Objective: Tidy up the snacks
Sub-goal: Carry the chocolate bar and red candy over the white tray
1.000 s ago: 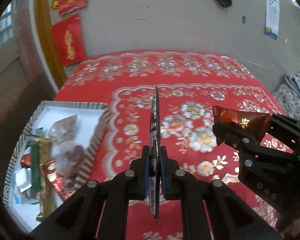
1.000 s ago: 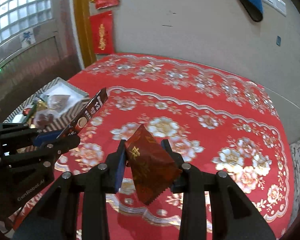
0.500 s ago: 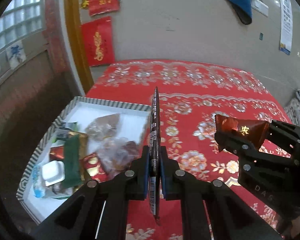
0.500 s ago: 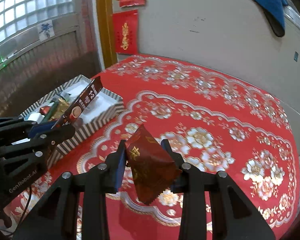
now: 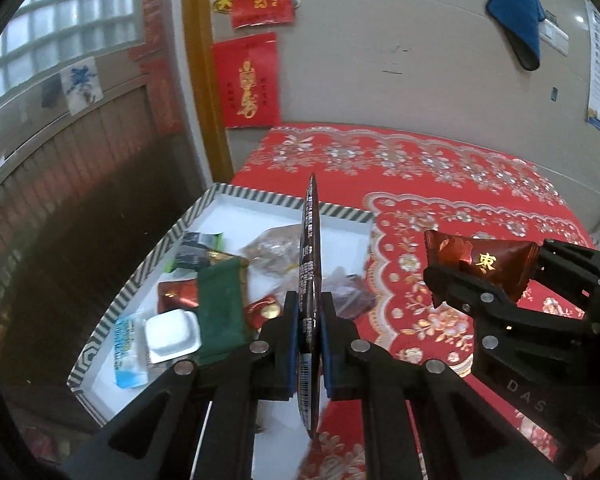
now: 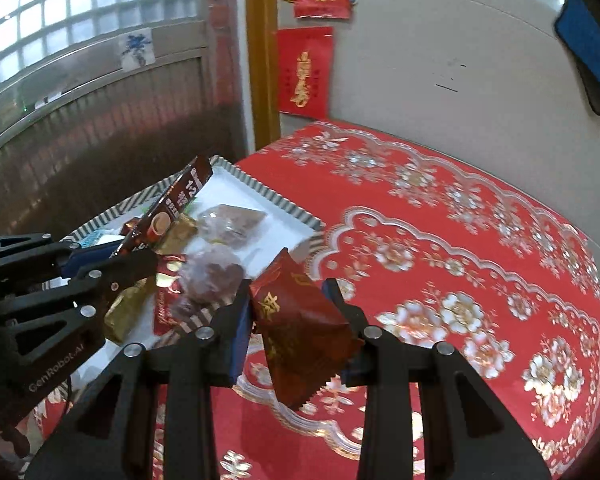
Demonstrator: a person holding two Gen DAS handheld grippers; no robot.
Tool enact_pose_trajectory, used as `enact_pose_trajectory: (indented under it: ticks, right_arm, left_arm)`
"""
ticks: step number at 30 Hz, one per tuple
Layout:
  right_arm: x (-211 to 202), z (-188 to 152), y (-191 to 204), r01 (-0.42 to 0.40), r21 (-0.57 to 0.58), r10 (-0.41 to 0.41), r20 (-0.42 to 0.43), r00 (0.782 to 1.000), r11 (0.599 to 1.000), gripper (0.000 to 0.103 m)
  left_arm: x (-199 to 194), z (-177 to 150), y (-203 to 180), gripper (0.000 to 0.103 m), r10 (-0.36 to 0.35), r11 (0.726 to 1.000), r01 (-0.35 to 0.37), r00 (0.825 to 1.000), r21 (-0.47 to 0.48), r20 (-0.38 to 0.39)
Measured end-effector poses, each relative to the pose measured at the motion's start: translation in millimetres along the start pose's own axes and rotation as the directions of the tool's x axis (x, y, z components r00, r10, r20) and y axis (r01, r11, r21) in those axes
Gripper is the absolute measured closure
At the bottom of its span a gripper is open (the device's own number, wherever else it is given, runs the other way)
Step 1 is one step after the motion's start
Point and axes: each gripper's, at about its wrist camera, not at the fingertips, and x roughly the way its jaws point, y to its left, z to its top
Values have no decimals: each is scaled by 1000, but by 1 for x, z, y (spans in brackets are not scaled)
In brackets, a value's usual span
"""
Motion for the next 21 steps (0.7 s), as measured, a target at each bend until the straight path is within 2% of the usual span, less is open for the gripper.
enact_pose_trajectory:
  ticks: [21]
  right_arm:
    - [39, 17, 57, -101, -50, 99, -31, 995, 994, 71]
  left_arm:
    - [8, -15, 71, 94, 87, 991, -89, 996, -102, -24]
